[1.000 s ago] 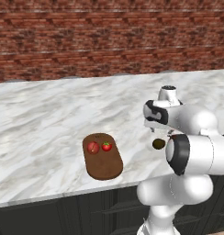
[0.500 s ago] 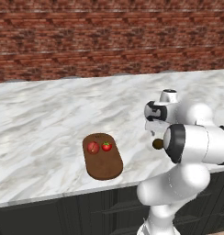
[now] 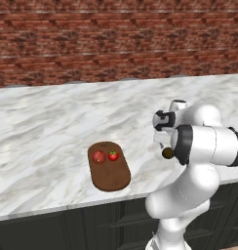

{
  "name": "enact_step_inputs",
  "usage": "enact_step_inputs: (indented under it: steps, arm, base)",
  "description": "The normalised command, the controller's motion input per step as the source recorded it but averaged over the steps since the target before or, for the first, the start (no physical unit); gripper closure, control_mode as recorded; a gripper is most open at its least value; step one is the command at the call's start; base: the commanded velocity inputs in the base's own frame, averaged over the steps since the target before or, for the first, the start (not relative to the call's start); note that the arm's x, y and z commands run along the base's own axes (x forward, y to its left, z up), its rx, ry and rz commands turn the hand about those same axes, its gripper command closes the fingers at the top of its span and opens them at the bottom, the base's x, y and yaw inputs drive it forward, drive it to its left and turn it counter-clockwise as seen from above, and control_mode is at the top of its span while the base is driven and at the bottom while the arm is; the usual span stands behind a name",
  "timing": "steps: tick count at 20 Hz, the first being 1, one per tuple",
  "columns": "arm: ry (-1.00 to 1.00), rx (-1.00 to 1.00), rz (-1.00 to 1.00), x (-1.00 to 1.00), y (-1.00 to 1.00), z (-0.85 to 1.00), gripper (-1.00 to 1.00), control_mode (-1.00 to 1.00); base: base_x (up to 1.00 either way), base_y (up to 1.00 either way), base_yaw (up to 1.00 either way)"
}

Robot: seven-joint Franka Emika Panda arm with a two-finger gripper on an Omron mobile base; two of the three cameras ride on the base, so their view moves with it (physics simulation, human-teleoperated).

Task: Place the avocado, onion, tomato, and bell pepper on the cutting board.

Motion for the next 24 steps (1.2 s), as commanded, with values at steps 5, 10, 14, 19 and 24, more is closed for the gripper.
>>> enact_step_inputs:
  steps: [5, 10, 14, 19, 24]
  arm:
    - [0.04, 0.02, -0.03, 0.03, 0.0, -0.24, -1.0, -1.0]
    - [0.04, 0.01, -0.03, 0.03, 0.0, -0.24, -1.0, -1.0]
    - [0.04, 0.01, -0.03, 0.03, 0.0, -0.25, -1.0, -1.0]
    - [0.04, 0.0, -0.04, 0.01, 0.0, -0.28, 1.0, -1.0]
    - [0.02, 0.0, -0.06, 0.0, 0.0, -0.22, 1.0, -1.0]
  base:
    - [0.0, 0.0, 0.0]
    - [0.0, 0.0, 0.0]
    - [0.0, 0.0, 0.0]
    - [0.0, 0.0, 0.0]
    - [0.0, 0.0, 0.0]
